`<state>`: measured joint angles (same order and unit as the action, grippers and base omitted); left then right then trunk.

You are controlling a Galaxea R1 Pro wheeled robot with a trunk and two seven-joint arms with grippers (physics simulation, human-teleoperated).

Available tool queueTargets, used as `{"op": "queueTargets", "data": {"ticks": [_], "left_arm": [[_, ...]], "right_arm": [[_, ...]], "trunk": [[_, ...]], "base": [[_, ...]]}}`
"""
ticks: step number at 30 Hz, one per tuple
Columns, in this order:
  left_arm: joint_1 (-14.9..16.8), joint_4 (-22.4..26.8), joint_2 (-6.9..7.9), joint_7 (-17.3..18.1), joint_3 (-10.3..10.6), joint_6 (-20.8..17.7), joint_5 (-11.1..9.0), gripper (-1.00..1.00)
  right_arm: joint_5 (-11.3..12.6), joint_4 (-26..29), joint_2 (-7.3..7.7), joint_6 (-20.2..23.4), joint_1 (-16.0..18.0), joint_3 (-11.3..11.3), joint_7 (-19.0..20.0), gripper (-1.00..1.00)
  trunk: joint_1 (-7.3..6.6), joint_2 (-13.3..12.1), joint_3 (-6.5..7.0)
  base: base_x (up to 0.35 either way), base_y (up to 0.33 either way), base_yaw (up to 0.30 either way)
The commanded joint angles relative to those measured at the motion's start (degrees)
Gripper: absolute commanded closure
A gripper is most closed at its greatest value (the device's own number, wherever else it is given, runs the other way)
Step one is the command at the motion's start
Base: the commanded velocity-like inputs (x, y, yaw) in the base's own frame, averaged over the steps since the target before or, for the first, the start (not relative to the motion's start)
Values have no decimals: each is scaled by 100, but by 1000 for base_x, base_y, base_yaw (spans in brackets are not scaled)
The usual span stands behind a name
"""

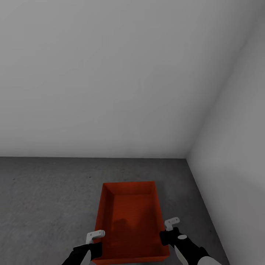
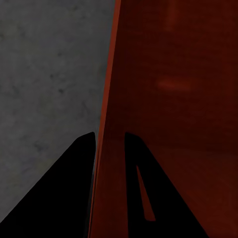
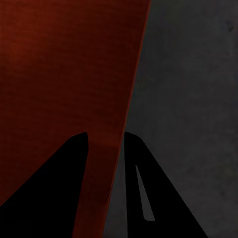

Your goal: Move the two storage containers from the living room to the garage. In the garage, place one container on the floor and stack the other container on top of it (either order is fine).

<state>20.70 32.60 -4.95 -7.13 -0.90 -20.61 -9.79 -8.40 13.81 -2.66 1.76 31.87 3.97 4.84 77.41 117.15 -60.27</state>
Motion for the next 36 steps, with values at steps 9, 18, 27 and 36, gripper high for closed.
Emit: {"op": "queueTargets", "data": {"ticks": [9,18,27,36], "left_arm": [[-5,-8,-6,-60,69,-30,-120,100],[-5,-8,-6,-60,70,-30,-120,100],[-5,-8,-6,-60,69,-30,-120,100],[-5,-8,-6,-60,71,-30,-120,100]], "right_arm": [[5,87,-261,-23,3,45,131,100],[9,88,-259,-44,3,49,131,100],[9,87,-260,-44,3,47,131,100],[8,87,-261,-49,3,46,131,100]], "trunk": [[-1,2,-4],[197,363,-166],[263,483,-220],[263,483,-220]], "base": [[0,0,0],[0,0,0],[0,0,0],[0,0,0]]}}
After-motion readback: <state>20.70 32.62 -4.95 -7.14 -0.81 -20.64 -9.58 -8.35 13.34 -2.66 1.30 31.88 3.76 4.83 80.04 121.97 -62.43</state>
